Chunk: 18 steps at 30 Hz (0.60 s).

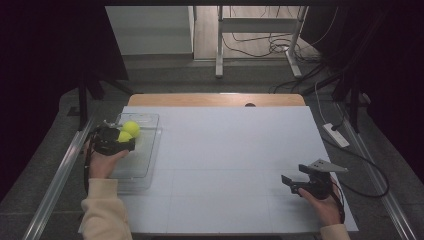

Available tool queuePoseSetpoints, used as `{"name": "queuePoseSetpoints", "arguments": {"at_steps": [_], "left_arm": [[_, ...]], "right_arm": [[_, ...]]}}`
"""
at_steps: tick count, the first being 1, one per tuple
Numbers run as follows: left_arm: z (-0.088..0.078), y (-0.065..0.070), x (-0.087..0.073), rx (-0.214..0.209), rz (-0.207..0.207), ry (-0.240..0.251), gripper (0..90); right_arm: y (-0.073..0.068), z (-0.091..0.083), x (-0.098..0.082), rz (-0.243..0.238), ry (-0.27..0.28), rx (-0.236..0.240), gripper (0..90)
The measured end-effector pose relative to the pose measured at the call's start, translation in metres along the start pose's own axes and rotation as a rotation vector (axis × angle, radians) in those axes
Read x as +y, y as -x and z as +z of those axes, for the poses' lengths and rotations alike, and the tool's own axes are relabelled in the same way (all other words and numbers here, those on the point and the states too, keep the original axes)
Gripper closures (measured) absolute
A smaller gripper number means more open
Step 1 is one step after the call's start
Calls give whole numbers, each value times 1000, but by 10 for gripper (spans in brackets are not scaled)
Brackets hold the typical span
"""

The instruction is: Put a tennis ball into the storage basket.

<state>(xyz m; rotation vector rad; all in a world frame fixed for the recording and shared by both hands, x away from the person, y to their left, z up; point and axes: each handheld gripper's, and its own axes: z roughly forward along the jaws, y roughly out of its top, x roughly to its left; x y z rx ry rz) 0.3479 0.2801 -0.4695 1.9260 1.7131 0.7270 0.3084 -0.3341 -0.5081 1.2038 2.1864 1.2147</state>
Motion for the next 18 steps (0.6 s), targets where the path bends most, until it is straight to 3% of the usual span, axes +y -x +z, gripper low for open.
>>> {"name": "queuePoseSetpoints", "arguments": {"at_steps": [3, 10, 14, 18], "left_arm": [[1, -1, 0, 11, -1, -4, 256], [-7, -3, 1, 17, -35, 45, 163], [-10, -2, 3, -22, -62, 70, 128], [-13, 0, 4, -71, -55, 100, 122]], "right_arm": [[0, 0, 0, 1, 0, 0, 143], [0, 0, 0, -1, -1, 1, 142], [0, 0, 0, 1, -2, 2, 142], [0, 0, 0, 0, -1, 1, 142]]}}
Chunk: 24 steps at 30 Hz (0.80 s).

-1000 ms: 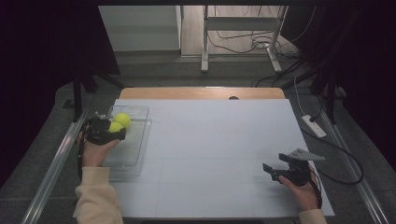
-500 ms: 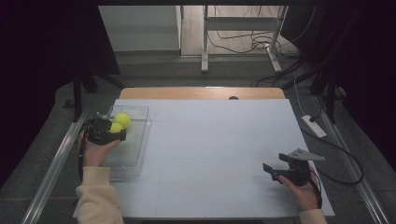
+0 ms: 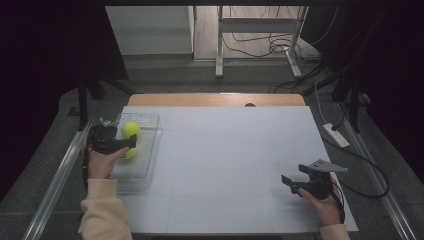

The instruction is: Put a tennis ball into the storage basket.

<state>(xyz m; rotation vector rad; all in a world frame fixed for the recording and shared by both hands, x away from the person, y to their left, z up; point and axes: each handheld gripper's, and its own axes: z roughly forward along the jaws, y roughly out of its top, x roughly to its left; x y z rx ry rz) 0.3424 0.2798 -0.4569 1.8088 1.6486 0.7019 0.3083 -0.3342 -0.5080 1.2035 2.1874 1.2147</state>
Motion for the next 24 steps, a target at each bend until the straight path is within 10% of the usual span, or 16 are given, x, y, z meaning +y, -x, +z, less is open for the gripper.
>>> {"name": "queuePoseSetpoints", "arguments": {"at_steps": [12, 24], "left_arm": [[-13, 8, 3, -177, 20, 108, 126], [-21, 15, 0, -267, 23, 172, 134]], "right_arm": [[1, 1, 0, 0, 1, 0, 142], [4, 2, 2, 12, 9, 10, 143]]}}
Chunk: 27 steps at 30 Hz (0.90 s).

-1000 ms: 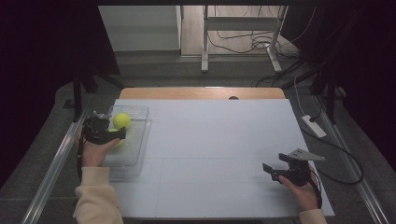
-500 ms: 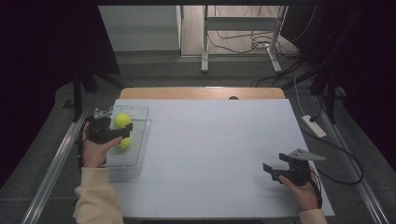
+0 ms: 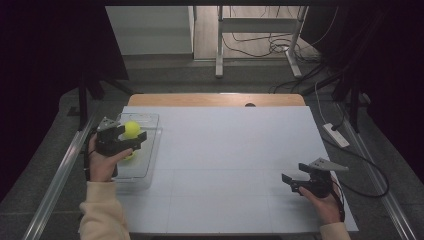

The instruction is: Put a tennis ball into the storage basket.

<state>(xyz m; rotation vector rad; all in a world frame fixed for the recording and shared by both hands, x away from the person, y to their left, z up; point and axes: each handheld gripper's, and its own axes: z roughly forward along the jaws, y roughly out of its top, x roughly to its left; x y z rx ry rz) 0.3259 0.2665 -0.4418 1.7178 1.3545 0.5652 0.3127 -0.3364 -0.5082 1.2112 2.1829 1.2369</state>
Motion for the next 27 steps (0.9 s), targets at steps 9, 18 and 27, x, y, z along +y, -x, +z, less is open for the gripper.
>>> {"name": "queuePoseSetpoints", "arguments": {"at_steps": [9, 18, 27], "left_arm": [[-3, 13, -9, -92, 25, 11, 134], [-4, 24, -27, -139, 43, 18, 132], [-11, 39, -48, -204, 73, 30, 133]], "right_arm": [[3, -3, -1, 4, 7, 4, 142], [3, -1, 0, -3, 4, 7, 143], [1, -1, 1, -2, 7, 7, 143]]}}
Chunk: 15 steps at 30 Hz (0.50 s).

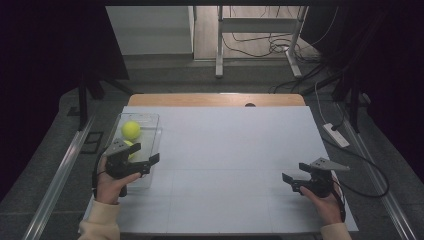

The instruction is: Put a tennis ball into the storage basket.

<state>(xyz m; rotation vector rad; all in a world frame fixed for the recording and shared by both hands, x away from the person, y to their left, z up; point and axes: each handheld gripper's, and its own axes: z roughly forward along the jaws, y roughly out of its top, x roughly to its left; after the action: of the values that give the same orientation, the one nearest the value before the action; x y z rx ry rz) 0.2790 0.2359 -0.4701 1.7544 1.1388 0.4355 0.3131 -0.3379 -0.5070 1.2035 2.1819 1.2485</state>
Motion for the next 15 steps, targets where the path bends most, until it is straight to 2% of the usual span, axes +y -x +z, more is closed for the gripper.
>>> {"name": "queuePoseSetpoints", "arguments": {"at_steps": [7, 8, 15], "left_arm": [[-1, 15, -11, -26, 45, 0, 131], [0, 19, -14, -41, 53, -7, 131], [5, 29, -19, -44, 89, -25, 130]], "right_arm": [[-1, -1, 0, 0, 3, 1, 143], [-2, -1, 1, 4, 9, 6, 143], [-3, -2, 2, 21, 22, 25, 143]]}}
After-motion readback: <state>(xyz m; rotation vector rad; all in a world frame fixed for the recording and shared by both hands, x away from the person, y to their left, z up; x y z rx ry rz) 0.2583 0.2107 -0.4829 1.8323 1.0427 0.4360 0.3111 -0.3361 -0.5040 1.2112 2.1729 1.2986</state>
